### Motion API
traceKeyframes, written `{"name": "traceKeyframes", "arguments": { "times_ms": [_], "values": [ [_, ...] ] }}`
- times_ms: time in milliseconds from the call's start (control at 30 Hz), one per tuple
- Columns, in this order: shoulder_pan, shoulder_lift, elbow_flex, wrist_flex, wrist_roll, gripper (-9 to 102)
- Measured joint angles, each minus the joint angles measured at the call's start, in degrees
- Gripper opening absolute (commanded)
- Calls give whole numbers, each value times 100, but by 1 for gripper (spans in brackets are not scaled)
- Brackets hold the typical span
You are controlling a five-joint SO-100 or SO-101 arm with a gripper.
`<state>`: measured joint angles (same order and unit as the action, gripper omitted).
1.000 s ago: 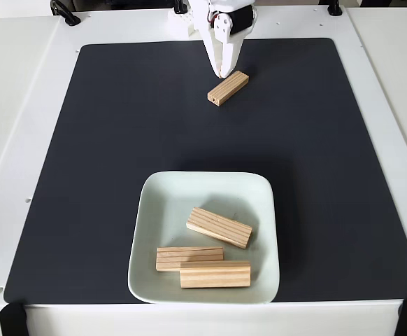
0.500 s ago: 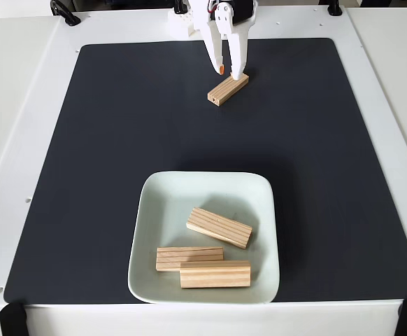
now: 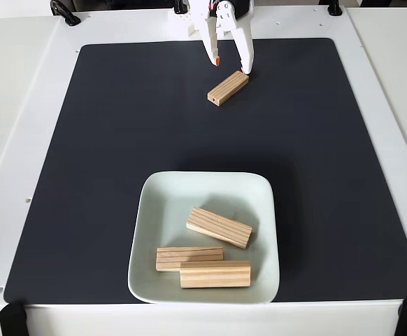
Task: Pick up the wooden block and place them on the plate.
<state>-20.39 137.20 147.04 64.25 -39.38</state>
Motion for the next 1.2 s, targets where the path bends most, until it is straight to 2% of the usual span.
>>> {"name": "traceKeyframes", "arguments": {
  "times_ms": [367,600,1200],
  "values": [
    [79,-431,18,-360,-35,27],
    [237,-1046,18,-1072,-35,27],
    [193,-1793,35,-1600,-35,27]
  ]
}}
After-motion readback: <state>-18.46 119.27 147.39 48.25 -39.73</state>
